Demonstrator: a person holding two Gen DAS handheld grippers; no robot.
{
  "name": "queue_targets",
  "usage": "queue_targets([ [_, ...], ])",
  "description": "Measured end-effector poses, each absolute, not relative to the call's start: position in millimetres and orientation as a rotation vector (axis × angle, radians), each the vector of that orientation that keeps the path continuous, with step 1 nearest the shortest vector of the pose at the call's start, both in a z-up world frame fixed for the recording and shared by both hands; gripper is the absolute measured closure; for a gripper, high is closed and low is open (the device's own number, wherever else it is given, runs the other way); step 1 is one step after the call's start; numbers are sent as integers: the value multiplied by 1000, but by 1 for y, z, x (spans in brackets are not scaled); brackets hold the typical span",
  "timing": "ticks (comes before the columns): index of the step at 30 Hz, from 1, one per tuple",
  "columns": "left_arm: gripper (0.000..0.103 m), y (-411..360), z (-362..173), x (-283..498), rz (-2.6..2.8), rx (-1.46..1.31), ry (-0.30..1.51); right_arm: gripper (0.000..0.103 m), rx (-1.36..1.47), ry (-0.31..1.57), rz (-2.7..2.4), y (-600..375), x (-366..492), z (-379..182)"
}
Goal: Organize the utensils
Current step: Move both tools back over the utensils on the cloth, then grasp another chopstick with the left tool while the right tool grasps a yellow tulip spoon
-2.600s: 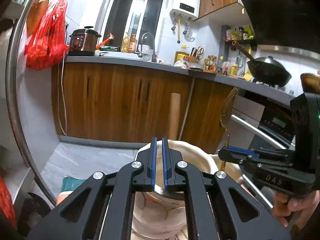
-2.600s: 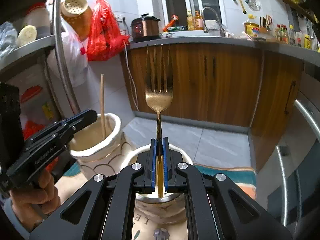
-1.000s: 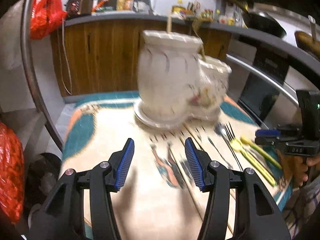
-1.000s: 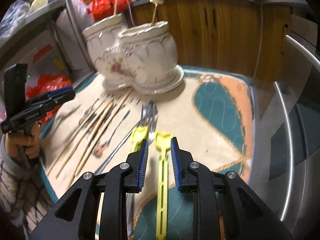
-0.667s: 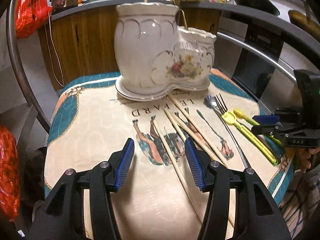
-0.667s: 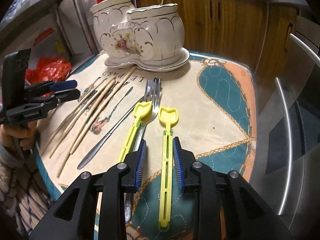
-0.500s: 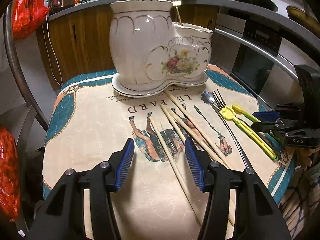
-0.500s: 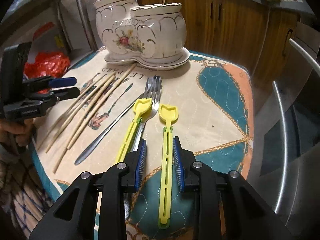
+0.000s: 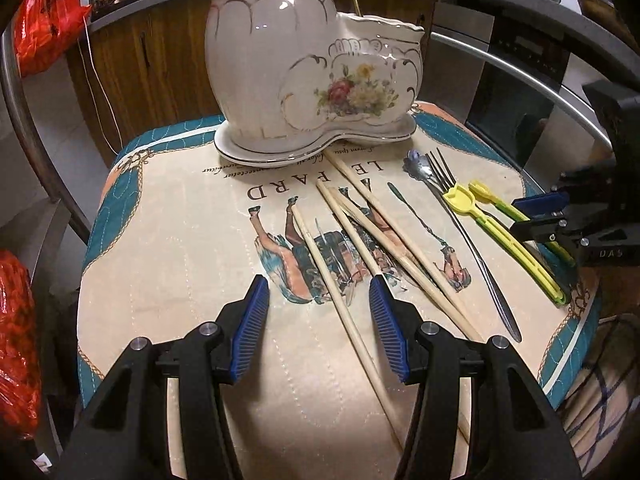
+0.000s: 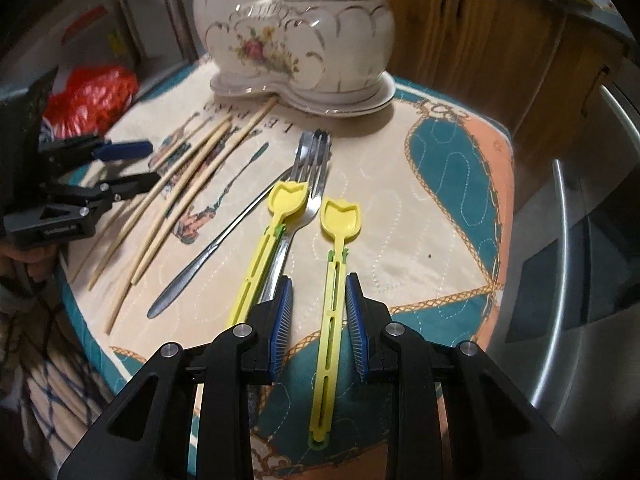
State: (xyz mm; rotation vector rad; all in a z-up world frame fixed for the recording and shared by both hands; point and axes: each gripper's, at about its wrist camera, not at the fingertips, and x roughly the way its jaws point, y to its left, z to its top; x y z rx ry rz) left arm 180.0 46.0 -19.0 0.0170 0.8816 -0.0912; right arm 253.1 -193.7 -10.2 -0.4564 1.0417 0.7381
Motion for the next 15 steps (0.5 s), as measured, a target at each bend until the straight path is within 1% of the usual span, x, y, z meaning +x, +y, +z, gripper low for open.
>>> queue_targets([
  [3, 52, 43, -17, 185, -101, 48, 931, 74, -506, 1119, 747, -186, 261, -8],
  [6, 56, 39, -12, 194, -131, 92, 1020, 74, -548, 1207, 751, -178, 270, -7],
  [11, 86, 40, -6, 212, -144, 144, 1154, 75, -623, 1297, 728, -164, 276, -7],
  [13, 90, 41, -5, 217, -151, 138, 1189, 75, -634, 1319, 722, -162, 277, -7],
  [15, 90, 40, -4, 220, -163, 147, 1220, 75, -647, 1336, 718, -160, 278, -7],
])
